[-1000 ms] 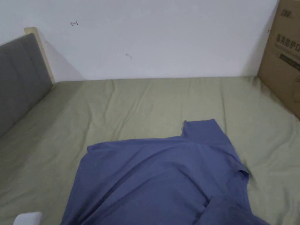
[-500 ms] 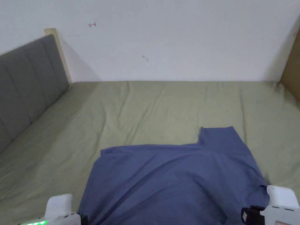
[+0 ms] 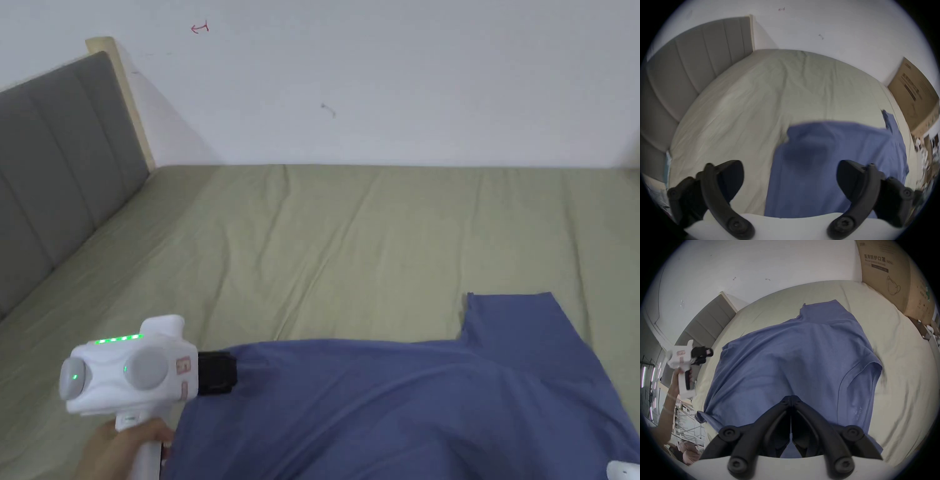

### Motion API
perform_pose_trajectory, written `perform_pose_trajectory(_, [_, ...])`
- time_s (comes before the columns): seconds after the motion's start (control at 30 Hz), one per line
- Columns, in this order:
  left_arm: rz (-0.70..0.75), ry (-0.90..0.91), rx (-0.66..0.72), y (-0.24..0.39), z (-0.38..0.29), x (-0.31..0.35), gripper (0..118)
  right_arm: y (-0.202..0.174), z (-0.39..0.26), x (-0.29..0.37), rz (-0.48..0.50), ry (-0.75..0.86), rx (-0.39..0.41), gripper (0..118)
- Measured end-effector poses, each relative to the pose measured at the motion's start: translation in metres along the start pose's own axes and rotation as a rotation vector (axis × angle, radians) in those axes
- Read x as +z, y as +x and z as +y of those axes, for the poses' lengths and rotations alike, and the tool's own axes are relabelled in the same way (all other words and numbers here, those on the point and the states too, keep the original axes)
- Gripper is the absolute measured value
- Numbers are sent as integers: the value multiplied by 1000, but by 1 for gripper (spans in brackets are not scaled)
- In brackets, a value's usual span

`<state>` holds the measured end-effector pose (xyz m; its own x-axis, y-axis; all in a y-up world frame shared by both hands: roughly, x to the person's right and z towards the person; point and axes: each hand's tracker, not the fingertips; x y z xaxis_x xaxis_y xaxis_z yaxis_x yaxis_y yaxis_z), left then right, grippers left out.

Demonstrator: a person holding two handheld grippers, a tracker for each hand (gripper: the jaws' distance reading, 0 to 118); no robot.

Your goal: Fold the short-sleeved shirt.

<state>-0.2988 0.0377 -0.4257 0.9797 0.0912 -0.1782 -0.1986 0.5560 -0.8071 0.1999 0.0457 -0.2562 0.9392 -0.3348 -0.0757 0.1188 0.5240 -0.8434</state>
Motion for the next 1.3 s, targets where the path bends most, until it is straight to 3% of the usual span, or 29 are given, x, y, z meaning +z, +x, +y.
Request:
perform_pose_trajectory(0.17, [24, -81, 67, 3, 36, -76, 108, 22, 3, -7, -66, -2, -28, 0])
perform_pose_trajectory(0.2, [59, -119, 45, 5, 34, -87, 103, 28, 3, -8, -80, -11, -40, 0])
perform_pose_trajectory(0.23, [69, -140, 15, 6, 31, -96, 89, 32, 2, -7, -92, -13, -48, 0])
perform_pose_trajectory(0.3, [128, -50, -64, 21, 15, -88, 83, 41, 1, -7, -113, -16, -59, 0])
perform_pose_trajectory(0.37, [130, -51, -68, 25, 14, -82, 60, 48, 0, -7, -133, -18, -63, 0])
perform_pose_trajectory(0.43, [136, -44, -88, 35, 17, -69, 17, 56, 2, -8, -144, -26, -60, 0])
perform_pose_trajectory(0.47, [148, -48, -109, 40, 18, -65, 4, 60, 5, -9, -157, -27, -65, 0])
perform_pose_trajectory(0.63, [94, -28, -159, 49, 21, -41, 4, 82, 47, -8, -110, 3, -97, 1])
perform_pose_trajectory(0.67, [84, -26, -140, 48, 21, -34, 4, 88, 63, -10, -105, 0, -88, 7])
perform_pose_trajectory(0.7, [90, -20, -141, 48, 24, -27, 4, 93, 80, -13, -119, 4, -83, 29])
perform_pose_trajectory(0.77, [76, 9, -161, 49, 26, -15, 4, 106, 116, -29, -142, 7, -62, 93])
perform_pose_trajectory(0.8, [78, 13, -175, 51, 27, -9, 4, 113, 133, -41, -177, -1, -60, 95])
perform_pose_trajectory(0.9, [79, 37, -223, 57, 31, 2, 4, 131, 180, -83, -263, -46, -62, 95])
perform_pose_trajectory(1.03, [88, 48, -283, 62, 31, 6, 4, 142, 194, -141, -305, -237, 8, 94])
perform_pose_trajectory(1.13, [84, 41, -294, 61, 31, 4, 4, 132, 201, -135, -326, -242, 29, 94])
perform_pose_trajectory(1.17, [84, 44, -293, 62, 31, 5, 4, 128, 202, -128, -323, -235, 23, 85])
perform_pose_trajectory(1.2, [83, 45, -289, 63, 32, 5, 4, 122, 202, -122, -317, -205, 67, 67])
perform_pose_trajectory(1.23, [80, 48, -276, 60, 33, 4, 4, 119, 201, -122, -312, -211, 86, 46])
perform_pose_trajectory(1.27, [68, 52, -252, 59, 33, 5, 4, 117, 201, -122, -293, -224, 70, 16])
perform_pose_trajectory(1.3, [58, 46, -234, 60, 34, 6, 4, 118, 201, -123, -273, -228, 35, 8])
